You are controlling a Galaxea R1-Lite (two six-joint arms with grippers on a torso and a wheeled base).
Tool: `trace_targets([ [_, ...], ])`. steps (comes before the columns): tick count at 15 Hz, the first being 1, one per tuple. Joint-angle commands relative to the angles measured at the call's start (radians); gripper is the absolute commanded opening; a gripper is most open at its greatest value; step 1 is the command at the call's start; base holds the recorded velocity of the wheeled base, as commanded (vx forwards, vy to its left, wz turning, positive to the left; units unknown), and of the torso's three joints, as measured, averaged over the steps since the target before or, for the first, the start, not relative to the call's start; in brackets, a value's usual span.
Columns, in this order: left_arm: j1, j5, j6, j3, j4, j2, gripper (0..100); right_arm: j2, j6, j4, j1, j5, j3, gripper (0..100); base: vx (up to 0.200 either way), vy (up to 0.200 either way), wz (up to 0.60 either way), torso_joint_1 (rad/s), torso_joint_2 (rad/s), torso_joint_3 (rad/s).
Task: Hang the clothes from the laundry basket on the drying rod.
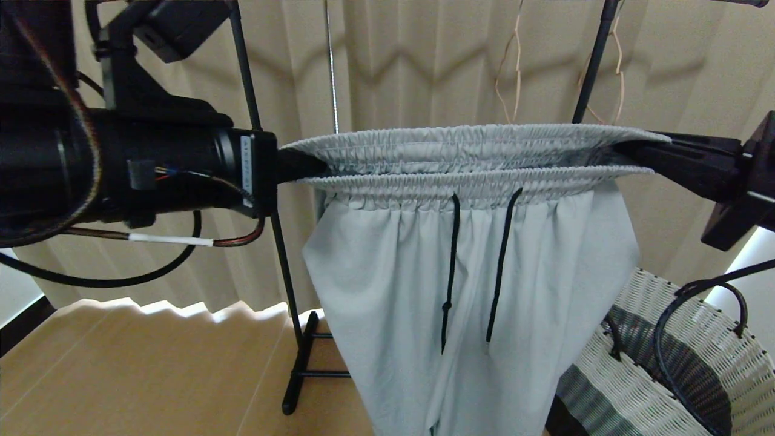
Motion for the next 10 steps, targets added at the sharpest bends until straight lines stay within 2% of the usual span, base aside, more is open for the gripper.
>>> trace_targets([
  [1, -0.026, -0.014, 0.000, 0.007, 0.074, -0.111, 0, 0.104, -0.001, -0.036, -0.009, 0.000, -0.066, 0, 0.000, 0.000, 0.00, 0.000, 0.00, 0.000],
  [3, -0.073, -0.025, -0.002, 0.040, 0.101, -0.154, 0, 0.161, 0.000, -0.082, -0.009, 0.000, -0.101, 0, 0.000, 0.000, 0.00, 0.000, 0.00, 0.000],
  [6, -0.135, -0.023, 0.001, 0.129, 0.071, -0.177, 0, 0.198, 0.002, -0.096, -0.007, 0.003, -0.139, 0, 0.000, 0.000, 0.00, 0.000, 0.00, 0.000],
  [10, -0.151, -0.023, 0.003, 0.136, 0.054, -0.197, 0, 0.198, 0.002, -0.095, -0.006, 0.001, -0.144, 0, 0.000, 0.000, 0.00, 0.000, 0.00, 0.000],
])
